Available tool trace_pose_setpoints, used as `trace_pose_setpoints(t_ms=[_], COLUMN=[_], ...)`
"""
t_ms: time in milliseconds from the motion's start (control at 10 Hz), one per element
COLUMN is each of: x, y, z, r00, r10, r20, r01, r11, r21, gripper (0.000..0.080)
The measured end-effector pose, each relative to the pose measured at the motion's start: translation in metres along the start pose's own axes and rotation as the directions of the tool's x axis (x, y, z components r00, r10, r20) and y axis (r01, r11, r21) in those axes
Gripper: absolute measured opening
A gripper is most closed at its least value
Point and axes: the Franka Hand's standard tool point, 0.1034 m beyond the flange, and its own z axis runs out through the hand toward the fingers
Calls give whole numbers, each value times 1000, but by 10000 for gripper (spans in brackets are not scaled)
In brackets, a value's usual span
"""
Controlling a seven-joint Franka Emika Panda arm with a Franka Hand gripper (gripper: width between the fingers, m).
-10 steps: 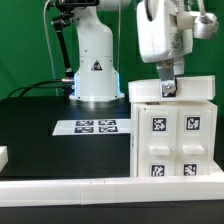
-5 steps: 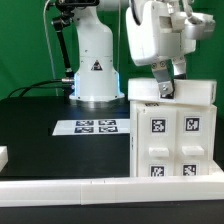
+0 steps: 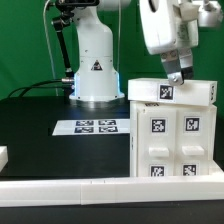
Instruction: Assemble cabinet
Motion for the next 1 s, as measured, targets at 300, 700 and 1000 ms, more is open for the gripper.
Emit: trace_pose_setpoints(t_ms=[300, 700, 1000], x=[-14, -13, -14], y=[-1, -4, -2], z=[-11, -11, -11], r00=[1000, 933, 774], r10=[-19, -360, -633], r20=[21, 13, 17], r01=[18, 360, 633], r11=[999, 933, 774], r21=[26, -3, -10], gripper=[796, 796, 796])
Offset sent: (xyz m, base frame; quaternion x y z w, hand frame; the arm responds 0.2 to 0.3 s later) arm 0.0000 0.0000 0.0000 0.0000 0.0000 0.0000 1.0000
